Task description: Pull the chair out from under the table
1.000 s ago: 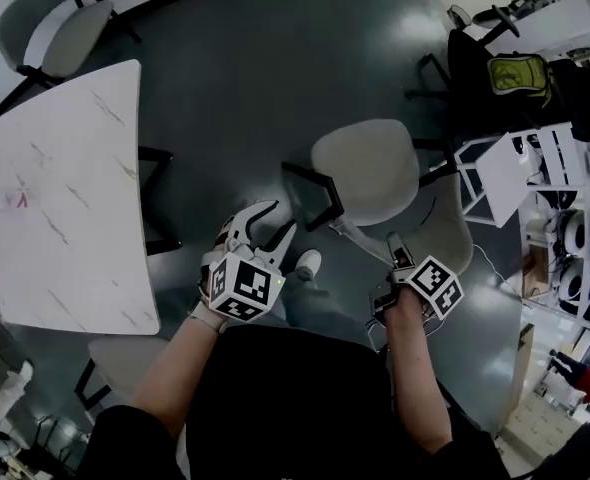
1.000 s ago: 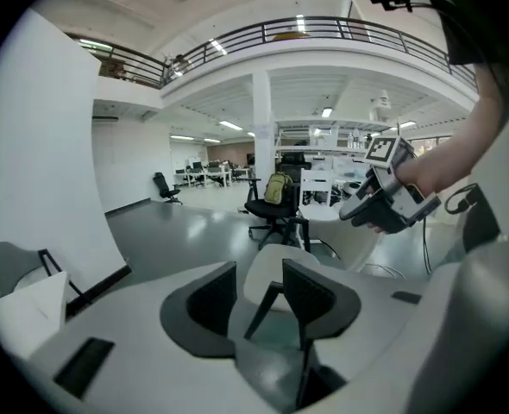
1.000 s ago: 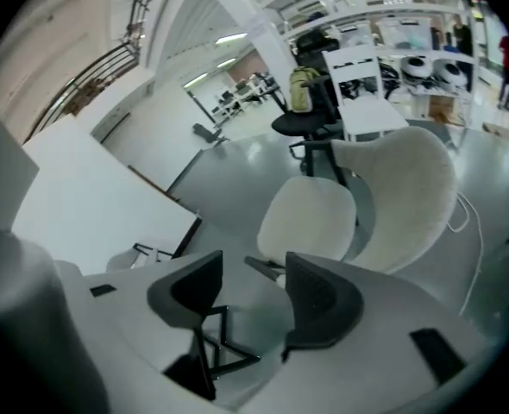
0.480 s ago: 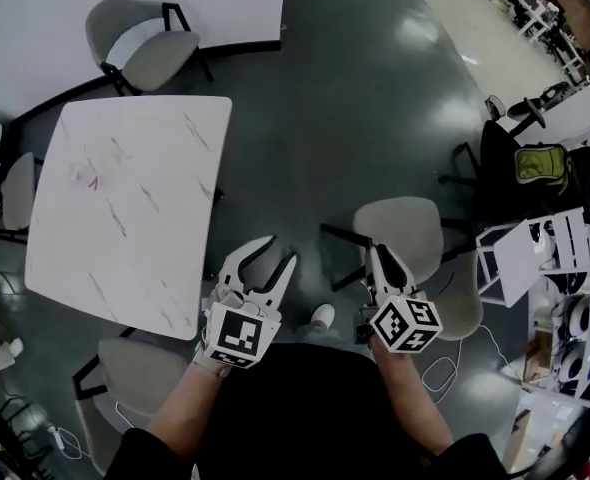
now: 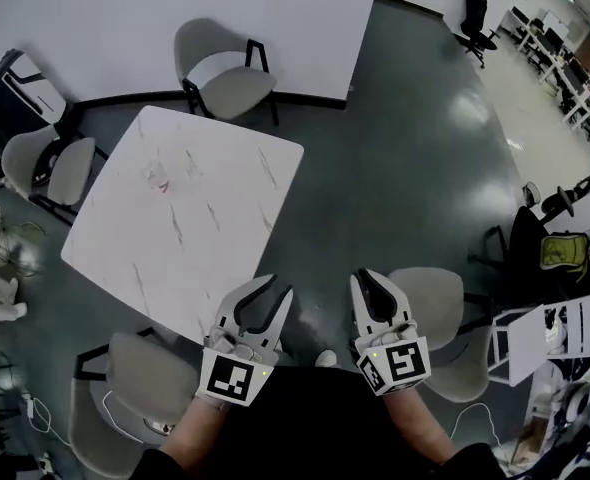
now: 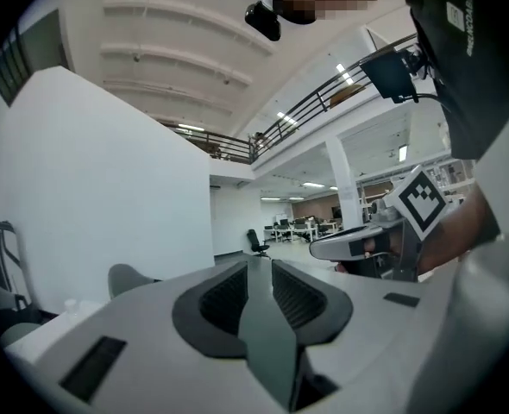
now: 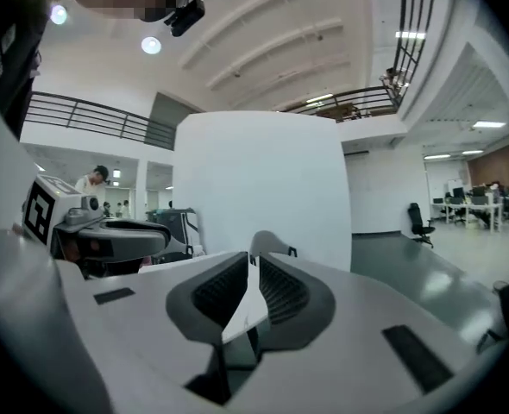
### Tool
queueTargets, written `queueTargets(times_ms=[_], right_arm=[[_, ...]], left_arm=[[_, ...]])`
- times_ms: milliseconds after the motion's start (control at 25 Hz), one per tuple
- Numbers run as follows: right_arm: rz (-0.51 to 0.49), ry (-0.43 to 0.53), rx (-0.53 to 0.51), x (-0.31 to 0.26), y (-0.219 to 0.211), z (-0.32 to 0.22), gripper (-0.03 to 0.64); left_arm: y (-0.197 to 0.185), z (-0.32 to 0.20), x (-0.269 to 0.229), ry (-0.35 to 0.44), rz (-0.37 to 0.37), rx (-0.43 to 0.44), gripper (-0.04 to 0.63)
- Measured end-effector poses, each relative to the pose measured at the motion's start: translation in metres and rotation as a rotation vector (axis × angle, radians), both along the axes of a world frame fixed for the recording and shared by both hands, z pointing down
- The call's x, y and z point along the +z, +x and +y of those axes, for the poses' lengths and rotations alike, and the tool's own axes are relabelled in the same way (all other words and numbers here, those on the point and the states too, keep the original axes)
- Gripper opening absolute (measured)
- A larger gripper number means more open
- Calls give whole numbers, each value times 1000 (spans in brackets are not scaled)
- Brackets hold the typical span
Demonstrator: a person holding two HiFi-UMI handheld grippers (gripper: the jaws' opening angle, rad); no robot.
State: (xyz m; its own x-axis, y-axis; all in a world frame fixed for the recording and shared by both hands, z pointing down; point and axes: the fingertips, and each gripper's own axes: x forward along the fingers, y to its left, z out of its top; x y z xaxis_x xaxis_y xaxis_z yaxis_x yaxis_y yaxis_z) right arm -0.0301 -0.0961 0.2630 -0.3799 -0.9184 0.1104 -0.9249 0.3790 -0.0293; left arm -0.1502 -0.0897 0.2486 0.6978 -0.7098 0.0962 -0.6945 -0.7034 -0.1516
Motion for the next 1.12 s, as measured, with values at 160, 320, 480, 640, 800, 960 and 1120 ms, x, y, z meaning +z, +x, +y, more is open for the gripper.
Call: queueTargets(times_ms=[160,320,480,640,800,960,1120], right_arm=[[55,83,-117,-19,-42,2,40],[40,109,-206,-29,-73,5,34],[34,128,-272,-38,-97,9,32],[33,139,-318,-43,-115,11,32],[36,142,-354,-44,-125,18,32],[54,125,-358,-37,-126,18,31],[66,104,-349,-33,-123,16,15]], left_arm=[[-39,7,-14,0,64,-126,68],[-66,17,-21,2,93,-209,37],[-84,25,-22,13,95,-252,26],[-95,30,-22,3,132,-288,17],[-100,34,-20,-13,147,-304,6],[-99,34,-15,-28,158,-309,6],[-95,32,-16,-28,156,-302,6]])
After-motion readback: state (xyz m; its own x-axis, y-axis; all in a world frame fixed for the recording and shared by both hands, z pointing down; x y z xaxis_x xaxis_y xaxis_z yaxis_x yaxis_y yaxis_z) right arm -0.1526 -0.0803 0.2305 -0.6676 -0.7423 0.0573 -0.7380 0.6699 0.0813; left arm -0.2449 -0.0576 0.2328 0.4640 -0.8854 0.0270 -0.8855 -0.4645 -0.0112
